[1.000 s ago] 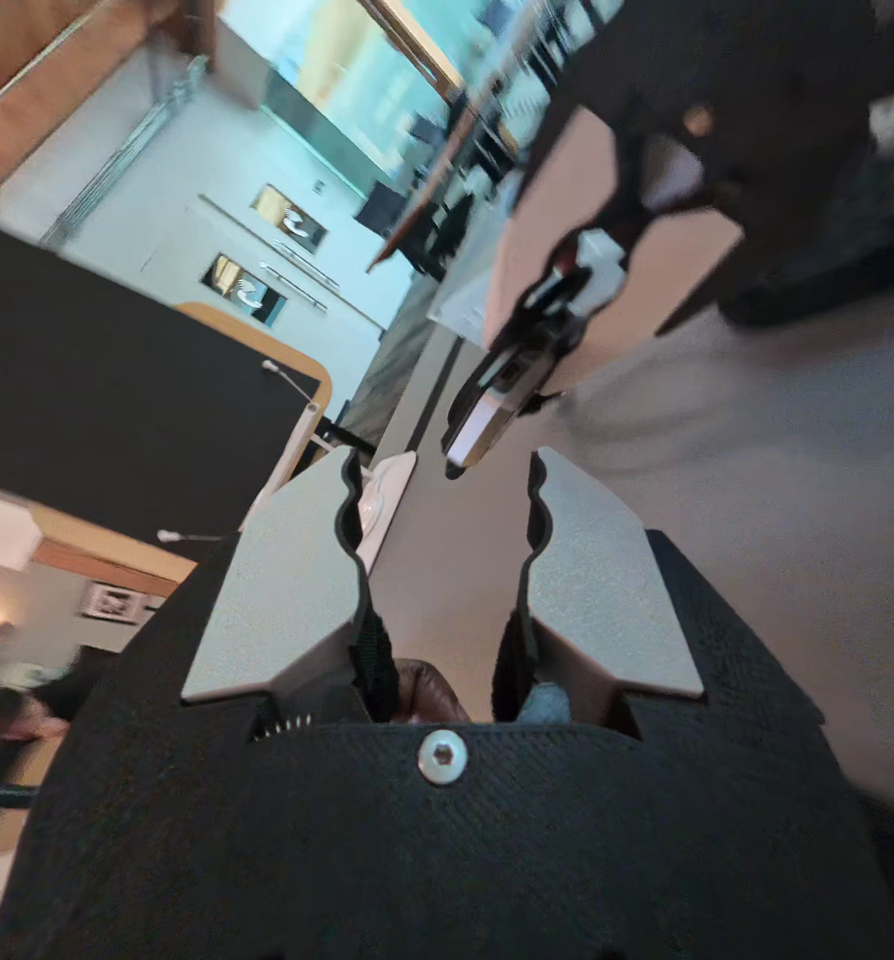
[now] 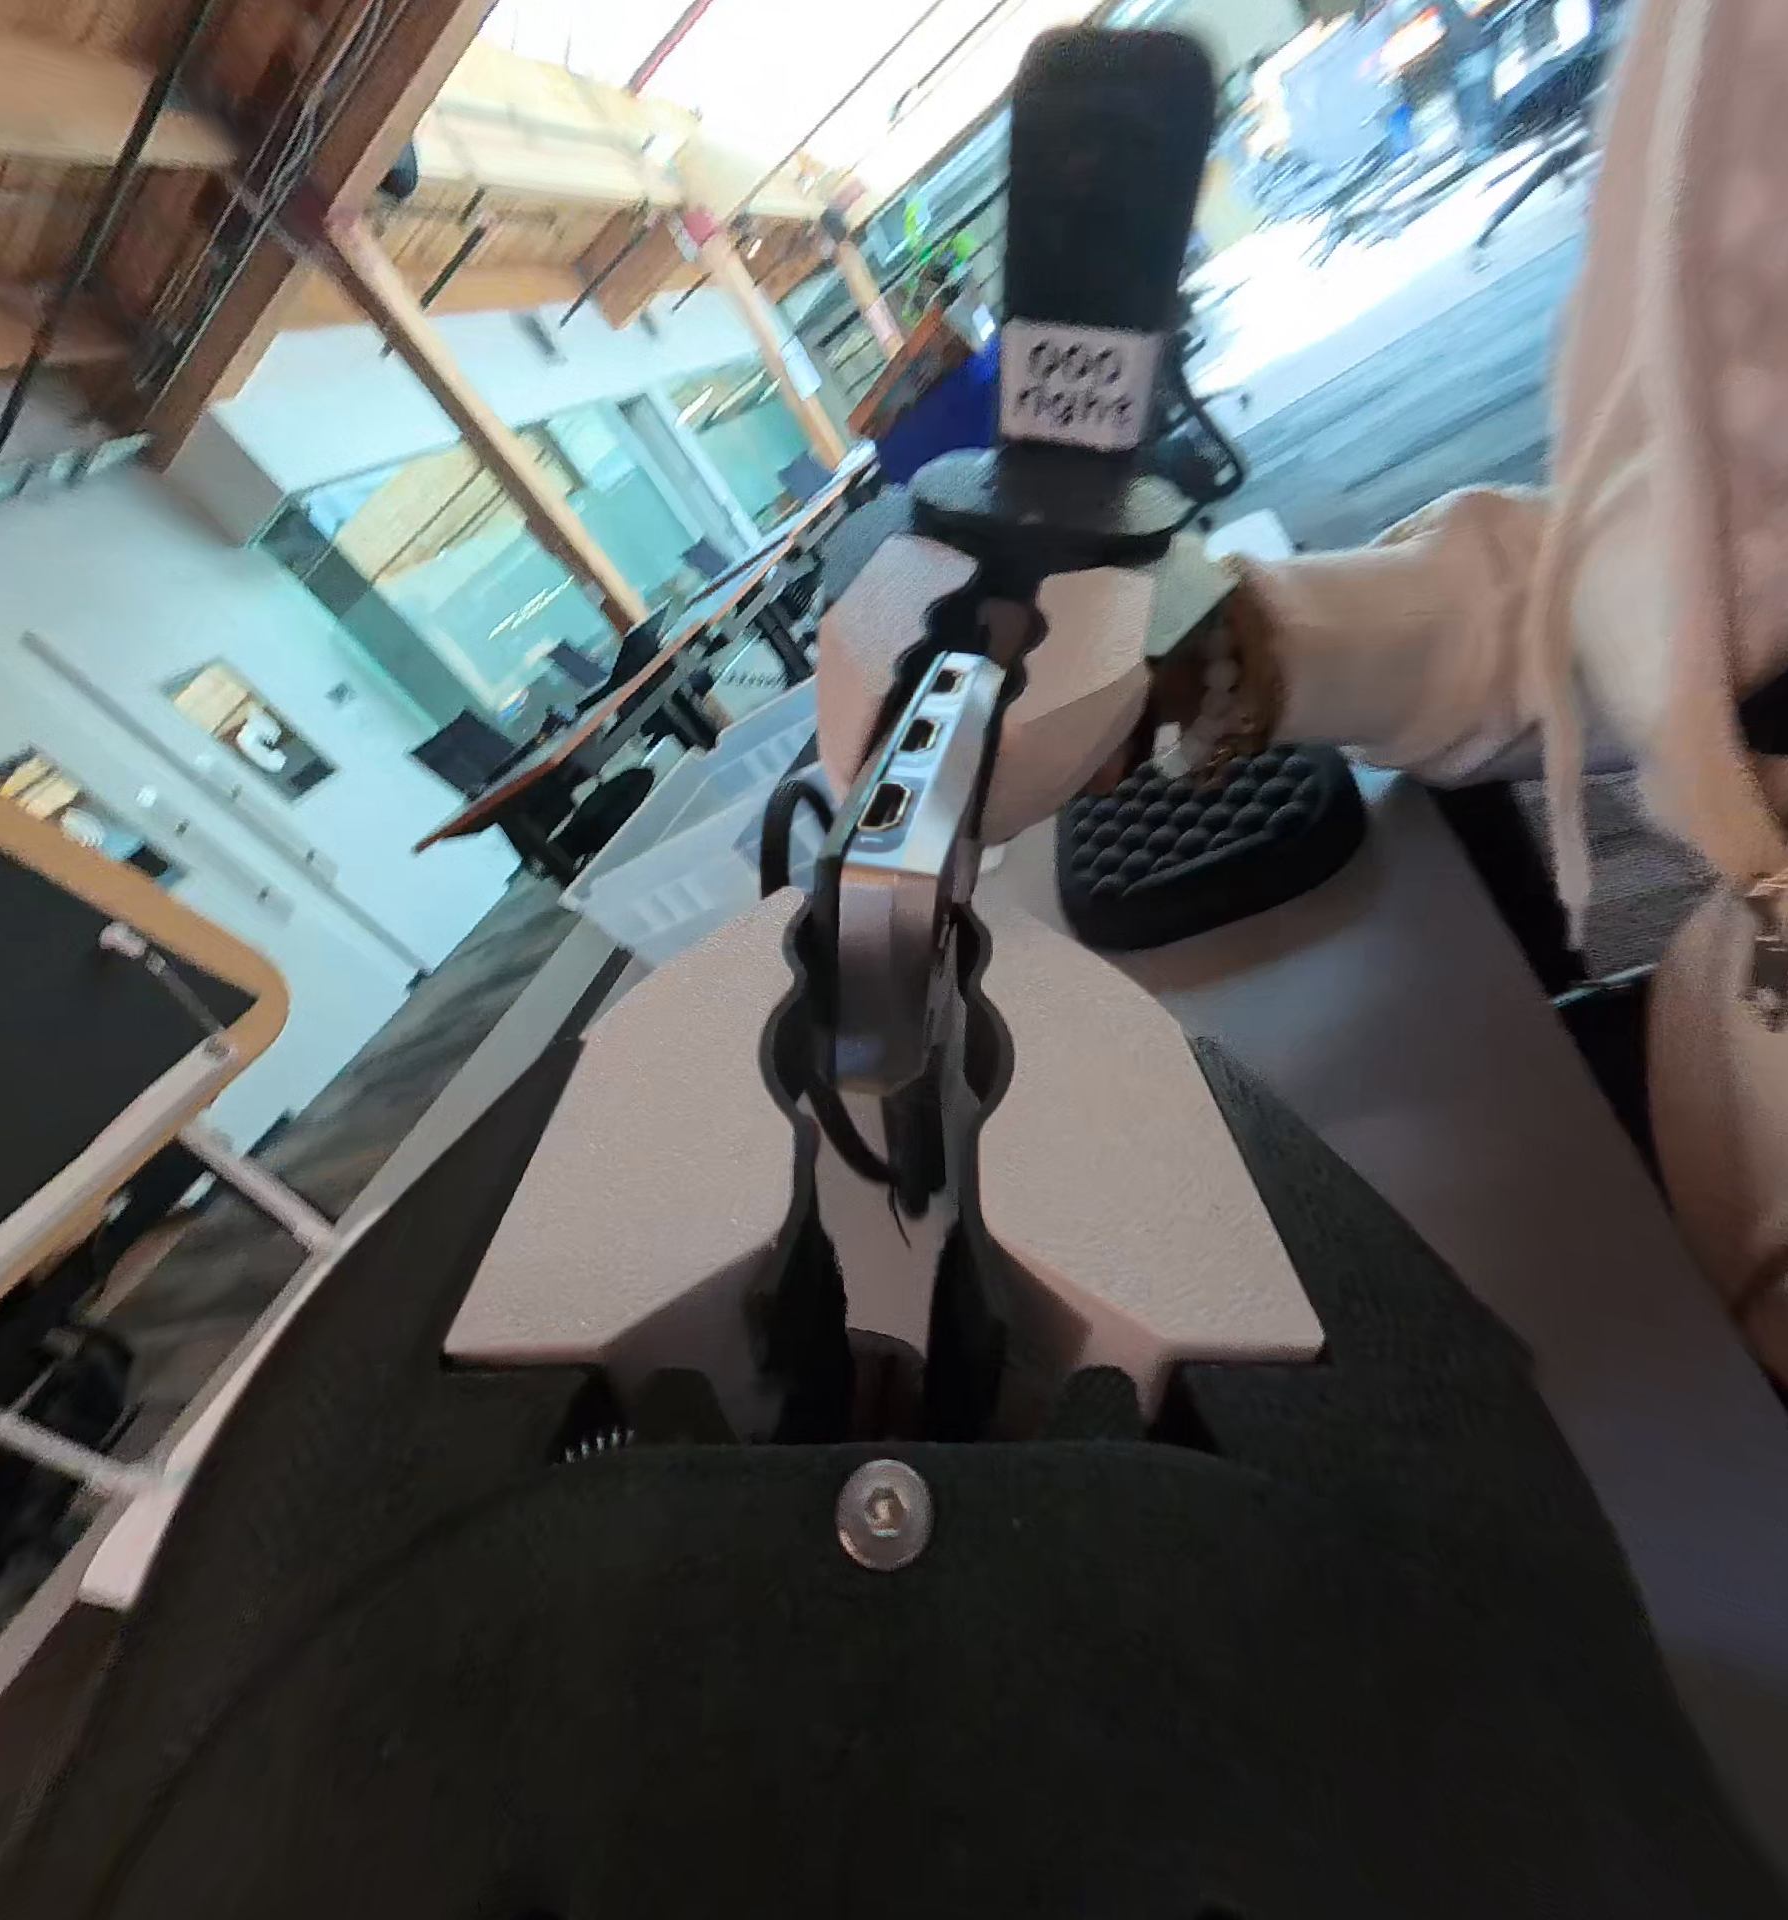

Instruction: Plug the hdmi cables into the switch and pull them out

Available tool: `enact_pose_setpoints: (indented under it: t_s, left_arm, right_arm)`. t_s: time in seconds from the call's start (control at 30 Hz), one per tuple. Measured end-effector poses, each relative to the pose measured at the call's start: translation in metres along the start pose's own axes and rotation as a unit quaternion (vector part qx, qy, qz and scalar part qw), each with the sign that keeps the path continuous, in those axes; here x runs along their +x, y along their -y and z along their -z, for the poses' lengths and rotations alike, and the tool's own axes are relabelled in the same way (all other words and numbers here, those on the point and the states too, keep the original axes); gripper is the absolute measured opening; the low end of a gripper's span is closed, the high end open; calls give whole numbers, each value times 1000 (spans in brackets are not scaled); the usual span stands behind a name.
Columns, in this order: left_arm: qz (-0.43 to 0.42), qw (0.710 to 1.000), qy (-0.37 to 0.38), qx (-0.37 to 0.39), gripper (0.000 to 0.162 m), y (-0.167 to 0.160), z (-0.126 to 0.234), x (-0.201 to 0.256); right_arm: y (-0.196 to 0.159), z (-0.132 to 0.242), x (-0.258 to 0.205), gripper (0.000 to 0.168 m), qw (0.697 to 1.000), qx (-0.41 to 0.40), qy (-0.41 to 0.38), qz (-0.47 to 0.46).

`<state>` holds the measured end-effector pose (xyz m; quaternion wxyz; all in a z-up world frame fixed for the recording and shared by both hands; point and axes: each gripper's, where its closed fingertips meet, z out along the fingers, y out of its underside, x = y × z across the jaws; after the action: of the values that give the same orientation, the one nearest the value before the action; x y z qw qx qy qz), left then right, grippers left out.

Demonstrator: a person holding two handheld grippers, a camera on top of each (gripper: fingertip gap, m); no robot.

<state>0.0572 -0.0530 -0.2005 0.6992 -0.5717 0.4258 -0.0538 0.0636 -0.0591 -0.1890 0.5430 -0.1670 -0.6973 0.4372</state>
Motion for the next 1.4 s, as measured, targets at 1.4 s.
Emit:
enact_pose_setpoints:
  t_s: [1.4]
  left_arm:
    - [31, 935, 269, -228, 41, -40, 106, -47]
  right_arm:
    - [-139, 22, 4, 25, 849, -398, -58, 342]
